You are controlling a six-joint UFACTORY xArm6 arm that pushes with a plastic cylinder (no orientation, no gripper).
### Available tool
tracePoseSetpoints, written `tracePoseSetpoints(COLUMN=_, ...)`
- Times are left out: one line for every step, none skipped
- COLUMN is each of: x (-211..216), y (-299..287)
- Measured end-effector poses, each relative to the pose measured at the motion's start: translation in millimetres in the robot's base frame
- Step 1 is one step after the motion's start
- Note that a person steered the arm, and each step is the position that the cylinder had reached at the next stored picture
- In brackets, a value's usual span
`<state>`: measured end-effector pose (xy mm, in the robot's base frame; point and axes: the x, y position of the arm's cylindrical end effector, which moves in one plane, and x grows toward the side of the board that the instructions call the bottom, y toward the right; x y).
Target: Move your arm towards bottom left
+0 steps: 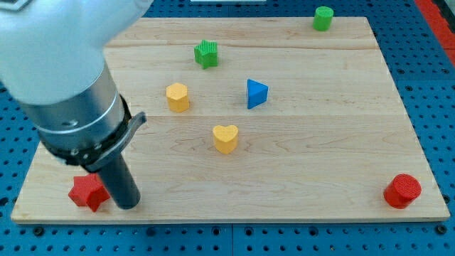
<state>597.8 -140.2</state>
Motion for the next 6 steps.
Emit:
tracePoseSetpoints(x=8, y=-3)
tracePoseSetpoints(x=8, y=4)
tracePoseSetpoints(x=5, y=19)
tracePoseSetpoints(x=-9, y=19)
tracePoseSetpoints(x=-20, y=19)
tracePoseSetpoints(x=-20, y=8)
